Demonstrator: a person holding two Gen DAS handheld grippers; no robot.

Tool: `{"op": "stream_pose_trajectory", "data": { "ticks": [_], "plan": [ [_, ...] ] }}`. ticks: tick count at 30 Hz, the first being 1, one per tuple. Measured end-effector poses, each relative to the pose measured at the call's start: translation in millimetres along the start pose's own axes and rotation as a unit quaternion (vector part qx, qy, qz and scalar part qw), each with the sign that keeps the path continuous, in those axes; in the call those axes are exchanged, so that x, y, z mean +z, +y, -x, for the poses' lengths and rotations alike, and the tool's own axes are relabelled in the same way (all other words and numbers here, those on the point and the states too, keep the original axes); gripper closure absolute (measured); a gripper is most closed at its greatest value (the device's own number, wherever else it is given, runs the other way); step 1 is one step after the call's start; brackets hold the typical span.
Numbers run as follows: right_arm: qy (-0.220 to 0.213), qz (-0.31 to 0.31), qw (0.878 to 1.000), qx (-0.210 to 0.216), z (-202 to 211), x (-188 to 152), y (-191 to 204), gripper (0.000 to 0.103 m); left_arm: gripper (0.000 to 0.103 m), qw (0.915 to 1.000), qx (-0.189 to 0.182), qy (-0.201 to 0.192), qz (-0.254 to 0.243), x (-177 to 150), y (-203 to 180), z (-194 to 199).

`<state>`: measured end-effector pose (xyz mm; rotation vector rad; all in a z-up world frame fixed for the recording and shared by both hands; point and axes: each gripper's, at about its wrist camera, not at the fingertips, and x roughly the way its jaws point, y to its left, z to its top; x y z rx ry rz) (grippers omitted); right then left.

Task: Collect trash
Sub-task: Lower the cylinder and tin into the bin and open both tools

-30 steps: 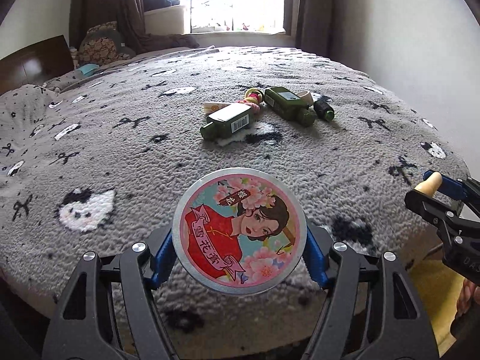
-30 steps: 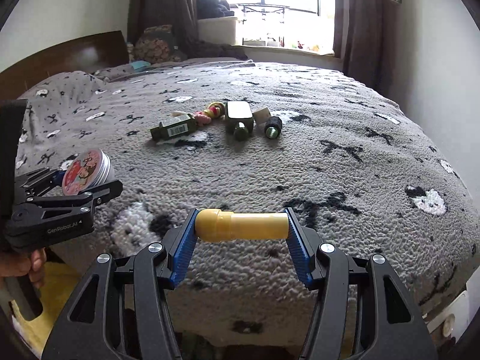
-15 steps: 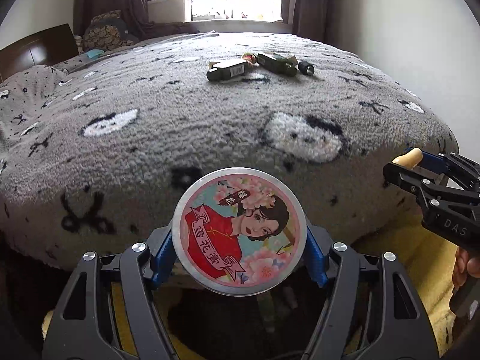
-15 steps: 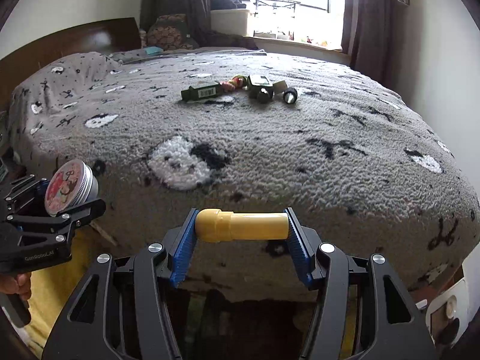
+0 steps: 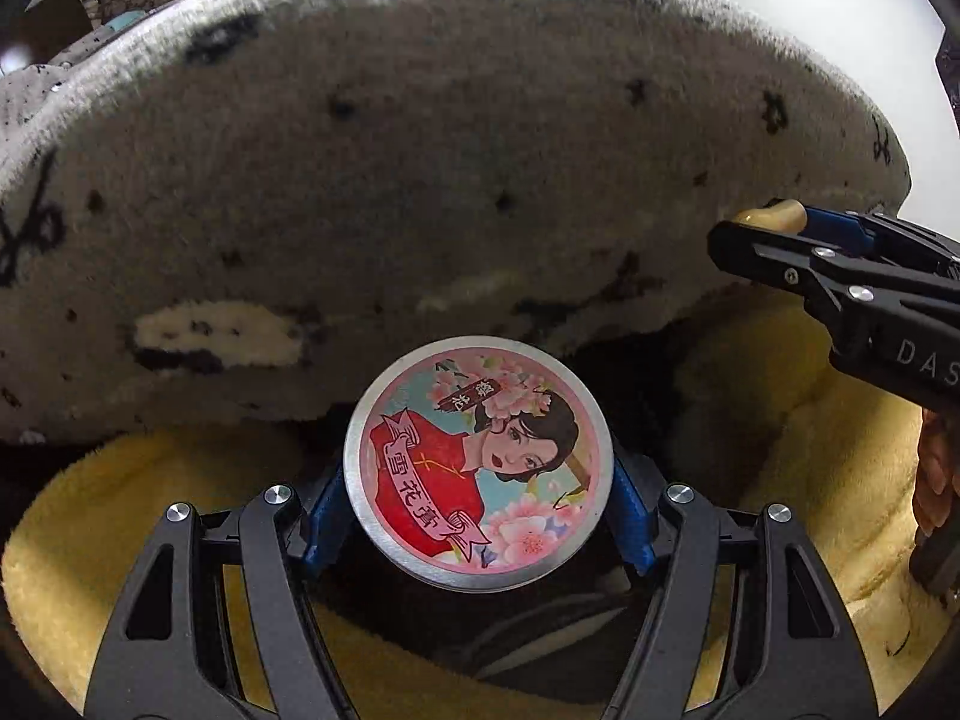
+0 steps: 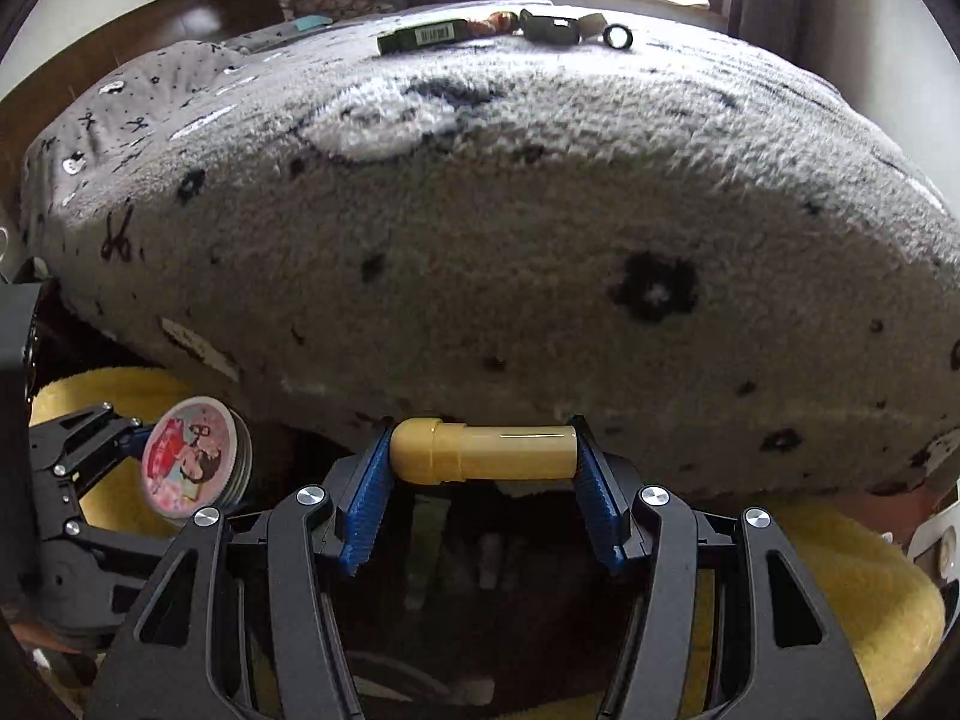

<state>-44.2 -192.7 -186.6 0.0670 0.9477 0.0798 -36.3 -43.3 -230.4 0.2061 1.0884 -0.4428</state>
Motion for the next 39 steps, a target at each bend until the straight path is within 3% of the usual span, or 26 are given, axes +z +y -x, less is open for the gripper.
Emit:
{"op": "stream_pose_trajectory", "data": {
  "ticks": [9,14,24,26,29,34,39],
  "plan": [
    [0.092,-0.021,0.995,0.034,-43,-18,2,0.046,0.036,0.997,-0.023,0.071,0.02,-14,7,-37],
    [0.109,-0.016,0.993,0.045,-51,-24,10,0.046,0.036,0.9954,-0.032,0.086,0.027,-18,9,-45],
    [0.112,-0.028,0.992,0.049,-50,-22,7,0.045,0.034,0.9949,-0.04,0.089,0.025,-19,6,-45],
    [0.11,-0.035,0.992,0.049,-46,-19,-2,0.036,0.027,0.9953,-0.038,0.085,0.025,-10,1,-42],
    [0.1,-0.039,0.993,0.047,-42,-12,-13,0.029,0.022,0.996,-0.034,0.079,0.025,-5,1,-36],
    [0.076,-0.042,0.996,0.033,-27,-3,-21,0.023,0.017,0.9976,-0.018,0.062,0.022,4,2,-22],
    [0.02,-0.033,0.999,-0.002,6,14,-25,0.02,0.015,0.9998,0.0,0.012,0.017,21,7,14]
  ]
}}
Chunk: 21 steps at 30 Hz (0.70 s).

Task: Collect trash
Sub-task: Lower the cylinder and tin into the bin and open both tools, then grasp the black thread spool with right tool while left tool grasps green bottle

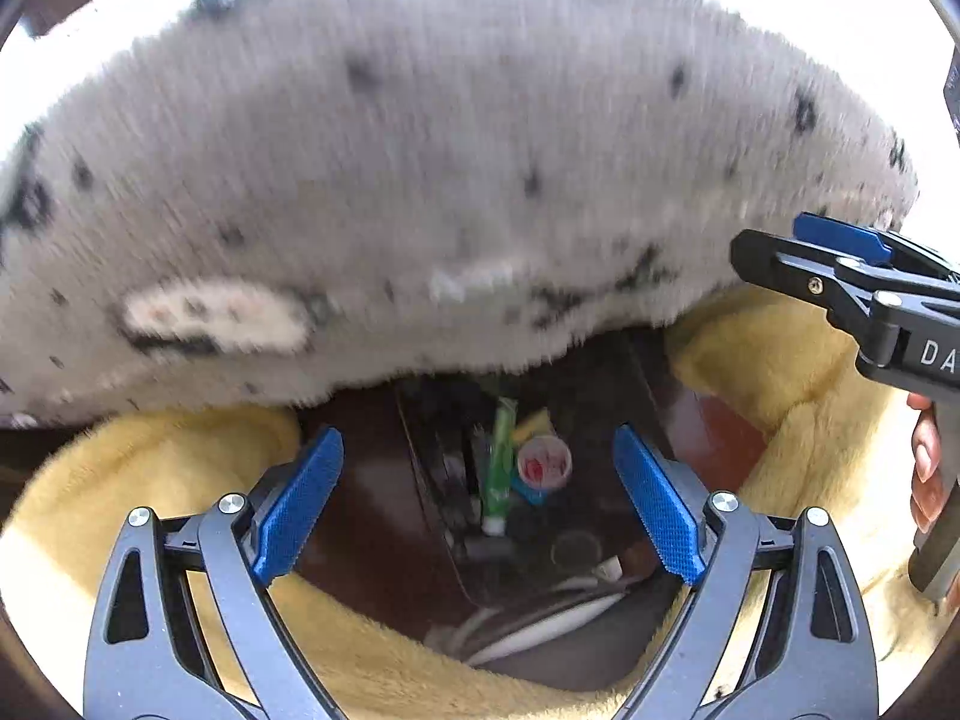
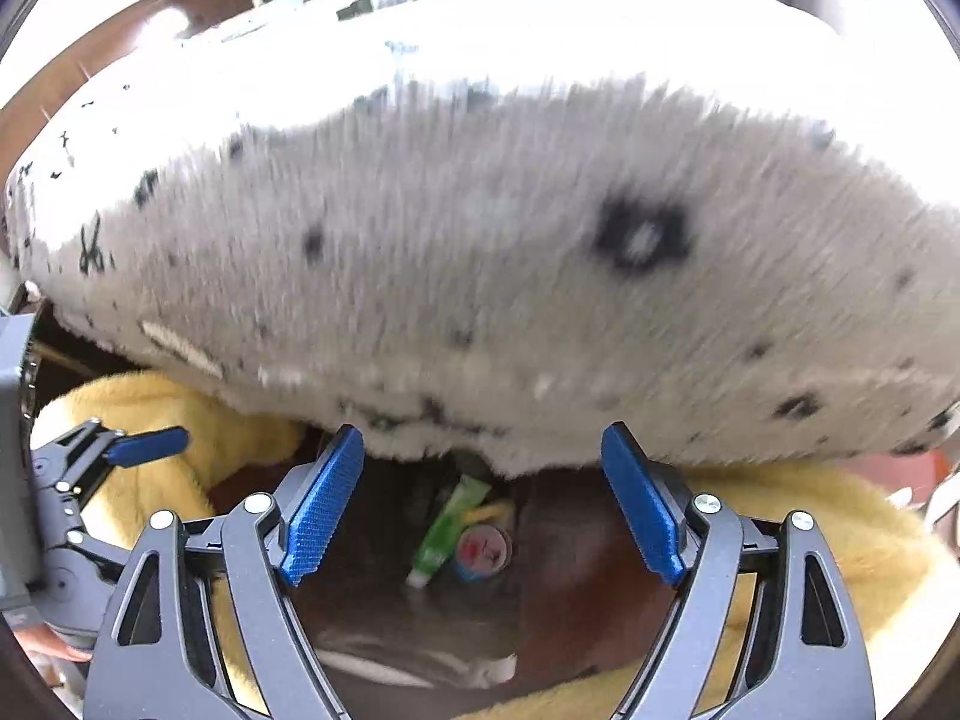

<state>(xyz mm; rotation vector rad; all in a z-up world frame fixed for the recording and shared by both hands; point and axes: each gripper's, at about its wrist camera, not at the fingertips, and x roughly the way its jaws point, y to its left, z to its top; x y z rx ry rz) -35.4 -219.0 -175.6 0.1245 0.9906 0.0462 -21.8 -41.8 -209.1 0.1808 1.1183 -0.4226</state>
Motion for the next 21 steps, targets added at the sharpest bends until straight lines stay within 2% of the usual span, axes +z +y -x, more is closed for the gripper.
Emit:
{"op": "stream_pose_trajectory", "data": {
  "ticks": [5,11,15,21],
  "plan": [
    [-0.079,0.011,0.996,-0.026,43,25,-3,0.017,0.013,0.9978,0.015,-0.065,0.0,26,7,42],
    [-0.155,0.018,0.986,-0.051,79,64,-9,0.014,0.012,0.989,0.035,-0.144,0.005,65,22,84],
    [-0.18,0.019,0.981,-0.065,88,85,-11,0.013,0.011,0.9838,0.046,-0.173,0.008,91,30,97],
    [-0.171,-0.004,0.984,-0.052,64,127,-24,0.013,0.011,0.9834,0.057,-0.172,0.012,129,48,91]
  ]
}}
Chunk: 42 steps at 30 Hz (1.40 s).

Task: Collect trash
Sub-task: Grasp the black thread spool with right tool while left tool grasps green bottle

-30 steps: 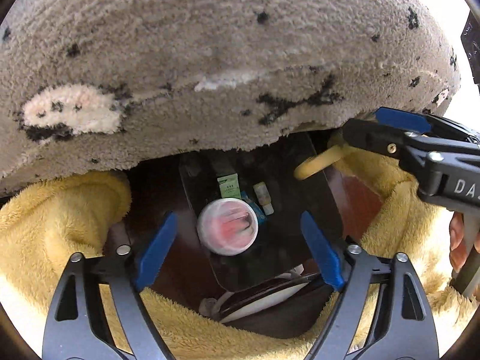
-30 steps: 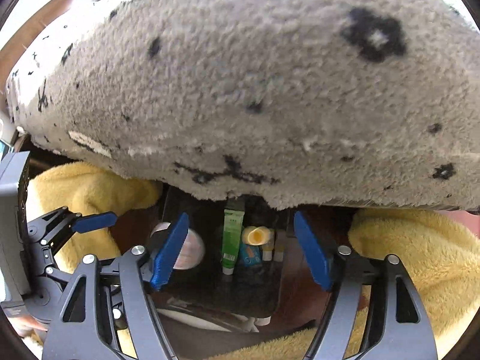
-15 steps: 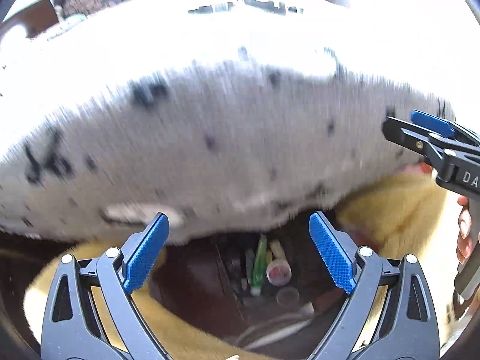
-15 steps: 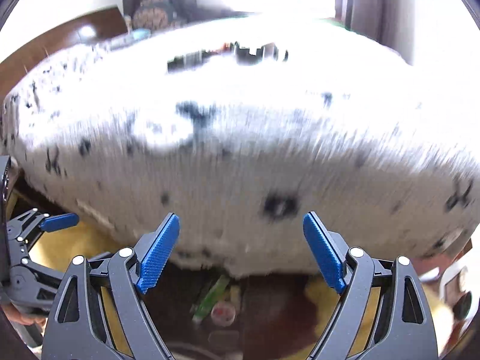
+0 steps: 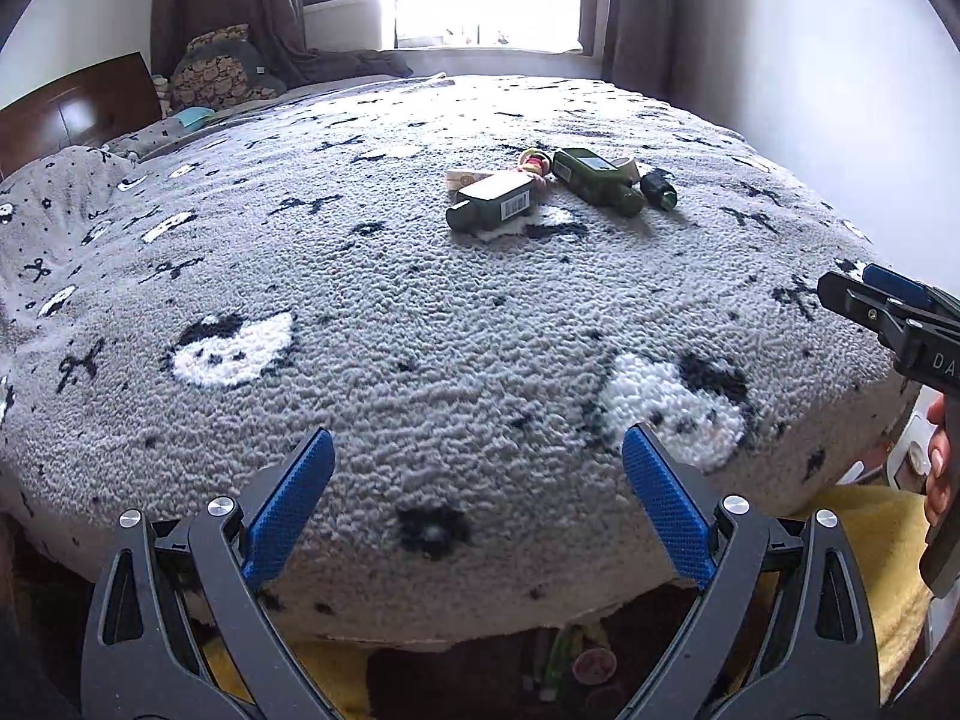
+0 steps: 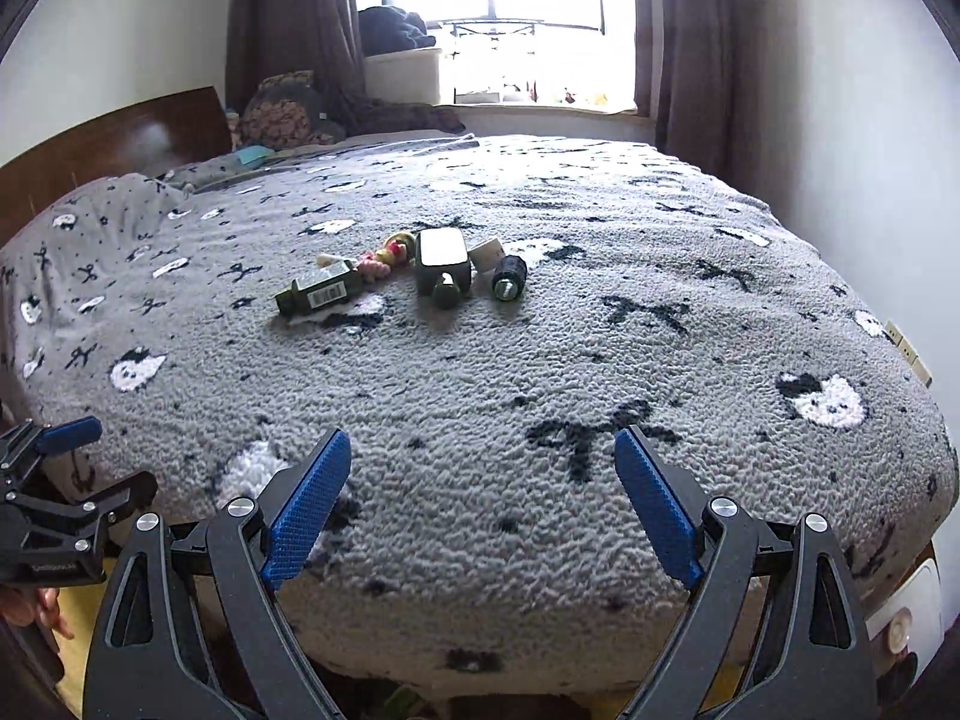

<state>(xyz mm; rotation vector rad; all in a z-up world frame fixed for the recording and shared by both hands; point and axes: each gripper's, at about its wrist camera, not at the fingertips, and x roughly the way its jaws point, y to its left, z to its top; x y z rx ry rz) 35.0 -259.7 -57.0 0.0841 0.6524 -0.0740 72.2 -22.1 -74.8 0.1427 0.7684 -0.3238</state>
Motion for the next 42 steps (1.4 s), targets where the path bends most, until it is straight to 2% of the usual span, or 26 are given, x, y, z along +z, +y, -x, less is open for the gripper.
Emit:
{"op": "stream_pose_trajectory", "data": {
  "ticks": [4,12,14,20,25,28,31,33,34,42],
  "plan": [
    [0.015,-0.003,1.0,-0.009,-34,15,-5,0.013,0.011,0.9999,0.01,0.006,0.0,15,7,-28],
    [0.033,-0.014,0.998,-0.043,-108,58,-14,0.015,0.012,0.9999,0.007,0.005,0.009,59,15,-78],
    [0.037,-0.025,0.998,-0.047,-123,68,-18,0.021,0.012,1.0,-0.004,0.005,0.006,72,14,-91],
    [0.043,-0.03,0.997,-0.051,-154,93,-17,0.034,0.015,0.9999,0.0,0.008,-0.006,106,6,-130],
    [0.066,-0.032,0.996,-0.052,-178,102,-15,0.045,0.018,0.9999,0.001,0.016,-0.006,126,1,-158],
    [0.086,-0.031,0.994,-0.054,-194,103,-15,0.05,0.025,0.9996,-0.003,0.025,-0.012,134,-5,-173],
    [0.103,-0.039,0.993,-0.049,-207,101,-16,0.063,0.034,0.9988,-0.01,0.042,-0.021,138,-11,-189],
    [0.11,-0.035,0.992,-0.05,-211,100,-15,0.07,0.047,0.9982,-0.019,0.052,-0.023,139,-13,-196],
    [0.11,-0.033,0.992,-0.047,-211,99,-15,0.076,0.047,0.9981,-0.019,0.054,-0.024,140,-13,-198],
    [0.085,-0.019,0.995,-0.056,-181,94,-17,0.076,0.054,0.9983,-0.01,0.045,-0.035,129,-19,-176]
  ]
}}
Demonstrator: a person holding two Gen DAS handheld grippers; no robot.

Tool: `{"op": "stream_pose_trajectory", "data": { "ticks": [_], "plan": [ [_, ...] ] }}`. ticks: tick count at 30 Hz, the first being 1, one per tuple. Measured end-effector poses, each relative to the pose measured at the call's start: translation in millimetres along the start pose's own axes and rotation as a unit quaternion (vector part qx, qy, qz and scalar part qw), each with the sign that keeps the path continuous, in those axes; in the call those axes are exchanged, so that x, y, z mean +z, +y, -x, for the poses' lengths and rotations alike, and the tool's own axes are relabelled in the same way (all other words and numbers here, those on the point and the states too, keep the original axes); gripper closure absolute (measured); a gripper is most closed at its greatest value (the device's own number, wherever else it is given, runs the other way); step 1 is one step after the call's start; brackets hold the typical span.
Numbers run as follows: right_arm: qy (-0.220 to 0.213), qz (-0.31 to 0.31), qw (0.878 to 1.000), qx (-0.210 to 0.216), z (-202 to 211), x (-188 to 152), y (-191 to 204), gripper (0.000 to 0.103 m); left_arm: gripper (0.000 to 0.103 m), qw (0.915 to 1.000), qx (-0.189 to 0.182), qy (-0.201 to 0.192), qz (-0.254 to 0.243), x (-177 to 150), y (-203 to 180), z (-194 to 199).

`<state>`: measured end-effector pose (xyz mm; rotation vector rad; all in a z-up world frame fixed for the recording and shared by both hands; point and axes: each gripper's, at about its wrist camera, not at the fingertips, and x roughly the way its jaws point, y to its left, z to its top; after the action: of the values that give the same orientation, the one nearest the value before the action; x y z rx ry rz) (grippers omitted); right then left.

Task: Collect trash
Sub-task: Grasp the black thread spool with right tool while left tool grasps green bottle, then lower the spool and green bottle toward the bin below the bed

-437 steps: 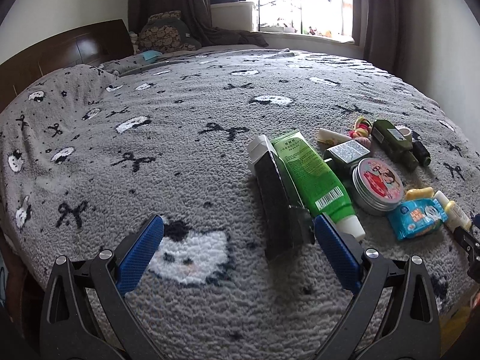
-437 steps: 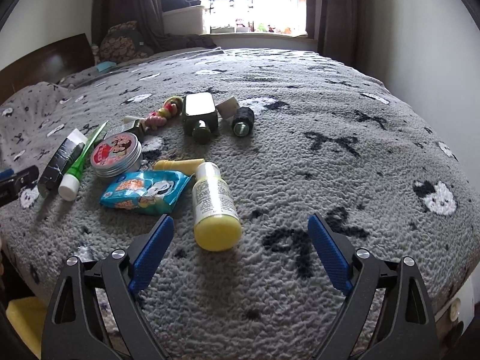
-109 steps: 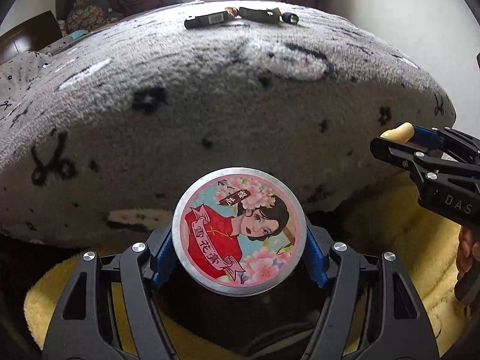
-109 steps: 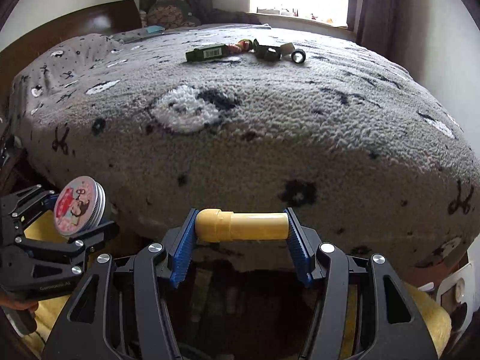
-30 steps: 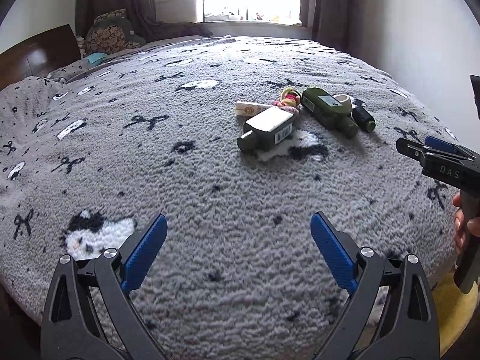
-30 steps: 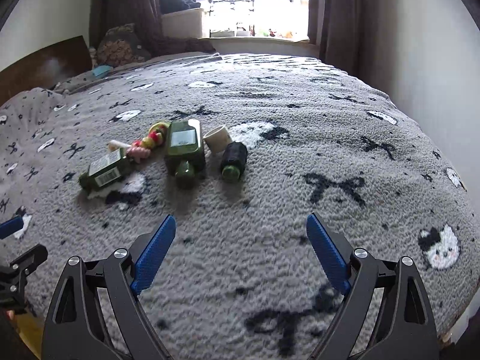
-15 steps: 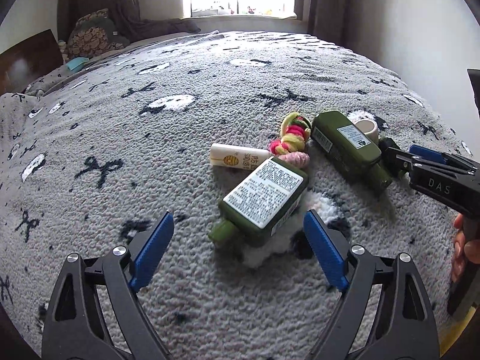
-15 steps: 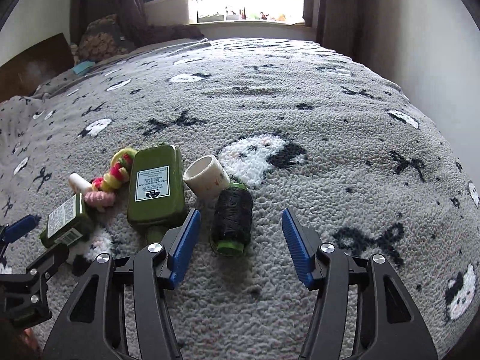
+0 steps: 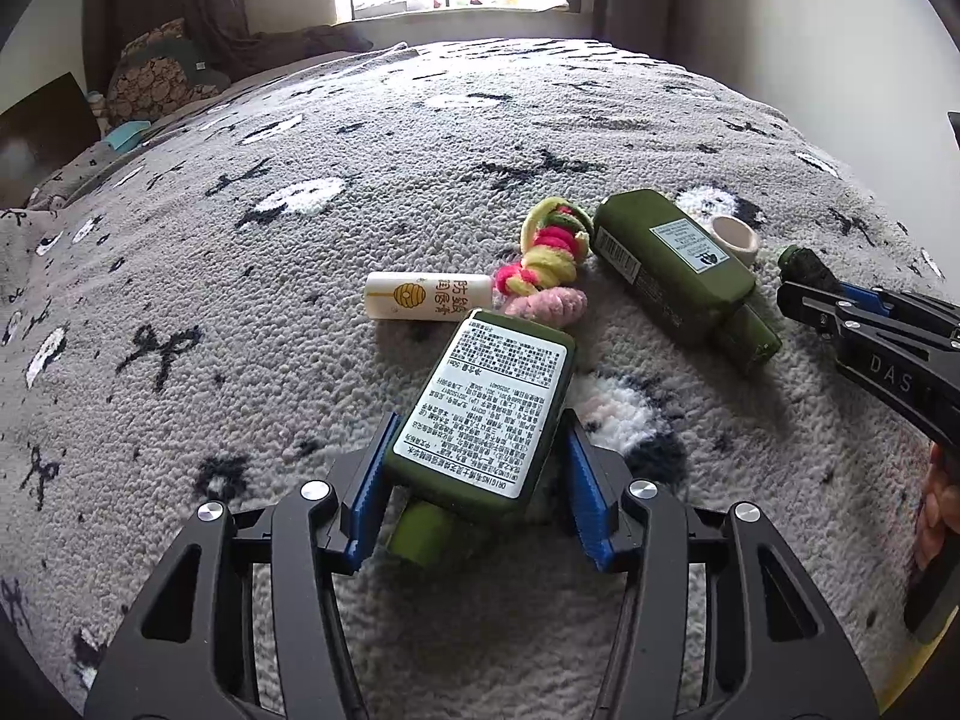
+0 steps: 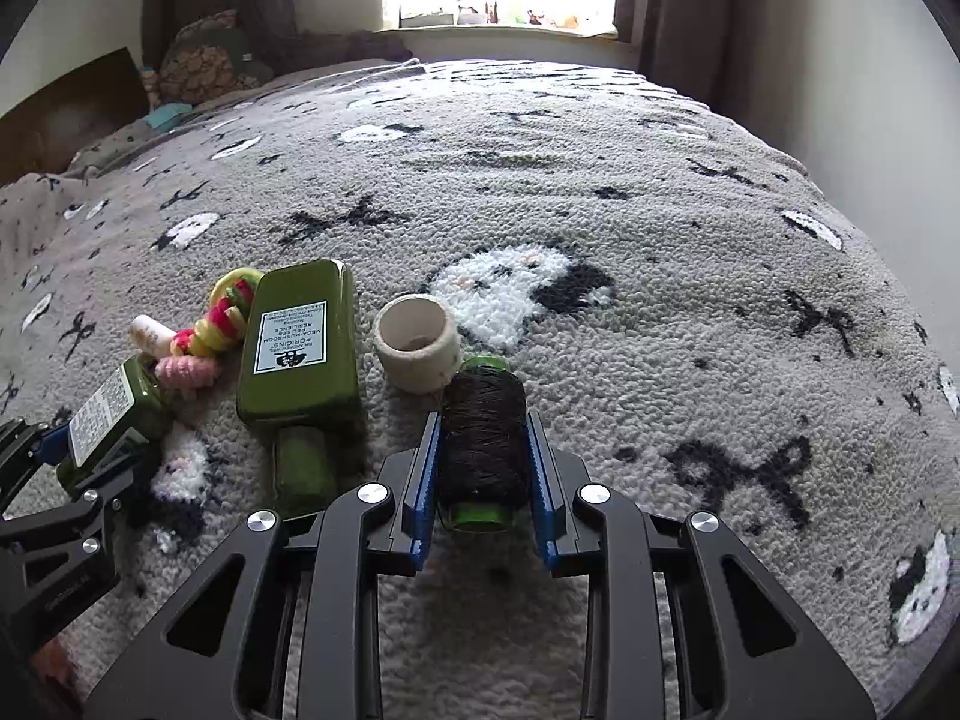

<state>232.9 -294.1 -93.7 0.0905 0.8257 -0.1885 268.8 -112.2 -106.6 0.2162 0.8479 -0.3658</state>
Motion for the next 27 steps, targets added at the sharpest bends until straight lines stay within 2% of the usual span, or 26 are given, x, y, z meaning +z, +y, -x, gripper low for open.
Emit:
{"op": "stream_pose_trajectory", "data": {
  "ticks": [3,8,13,17,22,27],
  "plan": [
    [-0.018,0.003,1.0,-0.001,21,-8,-5,0.076,0.055,1.0,0.002,-0.008,-0.001,-12,-3,17],
    [-0.061,0.019,0.998,0.008,71,-29,-7,0.076,0.055,0.9988,0.01,-0.047,0.008,-30,-4,65],
    [-0.107,0.04,0.993,0.013,126,-64,-10,0.076,0.055,0.9958,0.006,-0.086,0.032,-50,0,119],
    [-0.126,0.038,0.991,0.034,160,-94,-12,0.076,0.055,0.9936,0.005,-0.11,0.024,-76,-6,154],
    [-0.141,0.061,0.987,0.044,192,-136,2,0.076,0.055,0.9943,0.002,-0.105,0.017,-121,-14,171],
    [-0.133,0.071,0.987,0.061,203,-172,15,0.076,0.055,0.995,0.0,-0.099,0.008,-166,-26,185]
  ]
}}
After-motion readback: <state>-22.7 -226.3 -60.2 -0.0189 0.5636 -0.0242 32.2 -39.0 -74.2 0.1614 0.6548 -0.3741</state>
